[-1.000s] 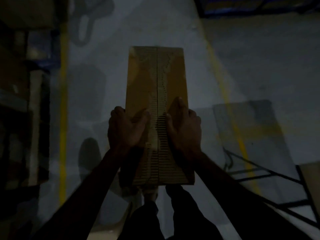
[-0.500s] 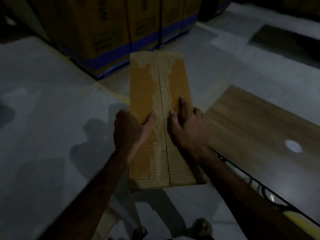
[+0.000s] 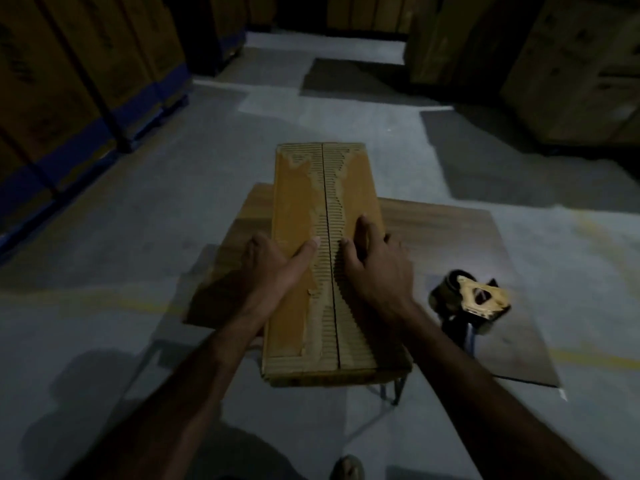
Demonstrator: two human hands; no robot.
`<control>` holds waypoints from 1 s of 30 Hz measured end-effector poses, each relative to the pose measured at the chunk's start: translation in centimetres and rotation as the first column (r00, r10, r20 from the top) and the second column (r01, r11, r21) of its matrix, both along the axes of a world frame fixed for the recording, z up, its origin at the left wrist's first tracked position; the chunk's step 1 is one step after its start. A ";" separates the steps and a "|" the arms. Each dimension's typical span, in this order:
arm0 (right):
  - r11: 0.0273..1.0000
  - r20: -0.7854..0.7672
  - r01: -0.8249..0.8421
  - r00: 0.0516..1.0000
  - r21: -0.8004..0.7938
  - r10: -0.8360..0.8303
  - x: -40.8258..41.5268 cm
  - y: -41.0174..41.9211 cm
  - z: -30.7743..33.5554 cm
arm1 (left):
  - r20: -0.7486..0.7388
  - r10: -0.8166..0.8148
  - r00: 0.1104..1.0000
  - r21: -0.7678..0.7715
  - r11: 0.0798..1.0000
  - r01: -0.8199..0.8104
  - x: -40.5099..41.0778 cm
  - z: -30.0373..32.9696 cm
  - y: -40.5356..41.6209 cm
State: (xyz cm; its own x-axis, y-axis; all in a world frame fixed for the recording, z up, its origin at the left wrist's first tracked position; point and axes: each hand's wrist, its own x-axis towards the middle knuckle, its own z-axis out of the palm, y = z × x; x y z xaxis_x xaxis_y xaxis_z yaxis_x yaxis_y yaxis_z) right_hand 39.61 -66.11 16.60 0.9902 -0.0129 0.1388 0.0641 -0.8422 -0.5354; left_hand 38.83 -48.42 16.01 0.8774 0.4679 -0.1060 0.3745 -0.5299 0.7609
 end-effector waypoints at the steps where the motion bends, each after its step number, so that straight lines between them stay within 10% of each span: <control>1: 1.000 -0.017 0.024 1.000 0.007 -0.024 0.7 -1.7 -0.3 | -0.023 -0.022 0.999 -0.006 1.000 0.022 1.1 -0.2 -1.7; 26: 0.967 -0.216 0.254 0.945 0.022 -0.244 12.8 -12.2 -11.5 | -0.302 -0.377 0.876 0.006 0.918 0.397 18.0 -11.1 -11.2; 30: 0.953 -0.178 0.301 0.940 0.025 -0.292 12.3 -11.8 -11.8 | -0.213 -0.403 0.890 0.214 0.870 0.445 17.2 -11.2 -11.2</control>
